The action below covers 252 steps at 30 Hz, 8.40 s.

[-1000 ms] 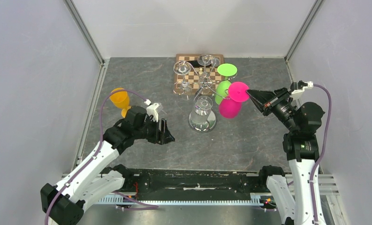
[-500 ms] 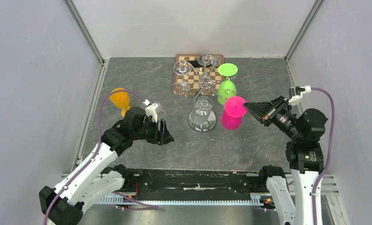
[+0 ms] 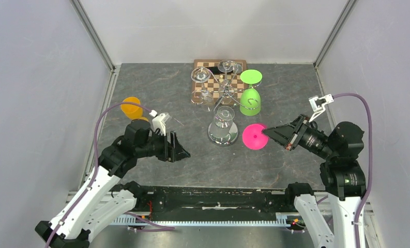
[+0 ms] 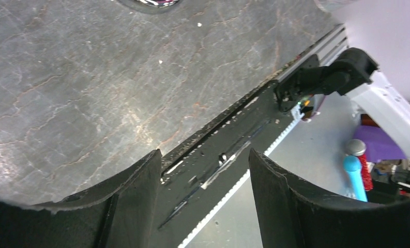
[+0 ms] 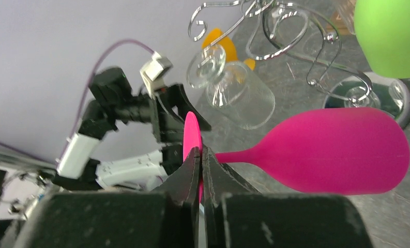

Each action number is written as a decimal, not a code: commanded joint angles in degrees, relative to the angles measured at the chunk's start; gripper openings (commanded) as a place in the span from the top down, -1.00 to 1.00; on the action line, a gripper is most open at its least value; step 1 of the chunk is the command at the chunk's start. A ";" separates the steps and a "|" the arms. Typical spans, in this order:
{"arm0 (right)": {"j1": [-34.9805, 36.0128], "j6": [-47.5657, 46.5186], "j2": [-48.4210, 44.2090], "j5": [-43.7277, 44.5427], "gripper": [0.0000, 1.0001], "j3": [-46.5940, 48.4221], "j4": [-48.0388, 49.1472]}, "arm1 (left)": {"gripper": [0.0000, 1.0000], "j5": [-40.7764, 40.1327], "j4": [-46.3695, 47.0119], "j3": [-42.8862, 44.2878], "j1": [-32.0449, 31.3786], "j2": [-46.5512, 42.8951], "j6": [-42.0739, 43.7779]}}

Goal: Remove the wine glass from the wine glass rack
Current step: Place the wine glass at the center of the board.

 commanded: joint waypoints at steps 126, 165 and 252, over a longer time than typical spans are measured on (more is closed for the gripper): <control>91.11 -58.24 33.87 61.58 0.39 7.48 23.26 | 0.95 21.31 8.60 -7.56 -0.27 -17.63 -32.80; 58.50 -35.31 41.72 9.36 -0.18 33.62 3.64 | 0.95 34.10 -5.53 3.54 -0.31 -20.54 4.72; 55.41 -23.88 20.29 72.63 1.00 12.03 -27.14 | -0.61 13.38 5.36 -3.35 -0.33 -14.74 3.96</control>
